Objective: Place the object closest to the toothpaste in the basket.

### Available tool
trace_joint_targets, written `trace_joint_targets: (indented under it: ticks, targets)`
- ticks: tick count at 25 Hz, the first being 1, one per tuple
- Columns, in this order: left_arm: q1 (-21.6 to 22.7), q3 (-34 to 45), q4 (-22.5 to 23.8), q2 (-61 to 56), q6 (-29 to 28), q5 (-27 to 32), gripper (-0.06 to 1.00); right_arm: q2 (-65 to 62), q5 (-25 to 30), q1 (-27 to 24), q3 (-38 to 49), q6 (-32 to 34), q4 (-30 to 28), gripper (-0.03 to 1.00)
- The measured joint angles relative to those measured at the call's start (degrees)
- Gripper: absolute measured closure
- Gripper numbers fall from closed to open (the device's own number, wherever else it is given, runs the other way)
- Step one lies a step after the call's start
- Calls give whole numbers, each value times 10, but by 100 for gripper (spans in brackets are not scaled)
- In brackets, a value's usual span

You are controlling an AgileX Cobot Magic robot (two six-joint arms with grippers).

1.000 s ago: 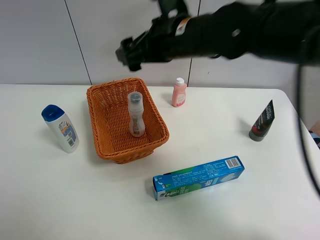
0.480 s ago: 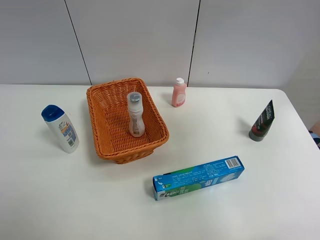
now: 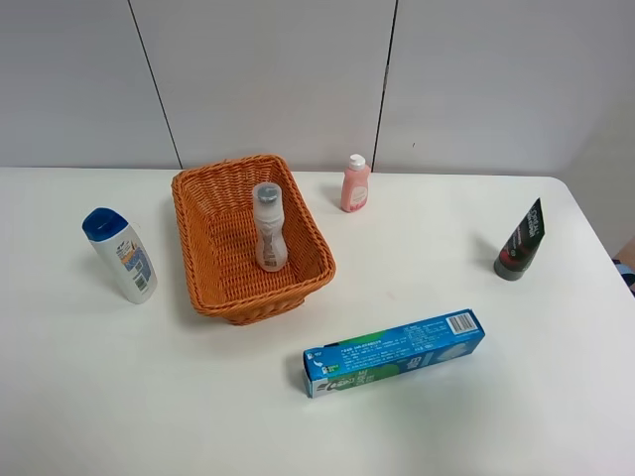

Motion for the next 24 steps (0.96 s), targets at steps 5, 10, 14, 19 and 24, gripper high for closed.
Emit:
trace_joint_targets:
  ticks: [5, 10, 14, 19, 24]
  targets:
    - [0, 0, 0, 0, 0, 0, -5, -60, 39, 0, 36, 15, 1, 16]
    - [0, 0, 0, 0, 0, 0, -5, -62, 64, 0, 55, 15, 3, 16]
    - [0, 0, 0, 0, 0, 0, -5, -62, 64, 0, 55, 17, 4, 16]
    - [0, 0, 0, 0, 0, 0, -5, -62, 64, 0, 55, 22, 4, 16]
    - [0, 0, 0, 0, 0, 0, -5, -62, 64, 0, 55, 22, 4, 16]
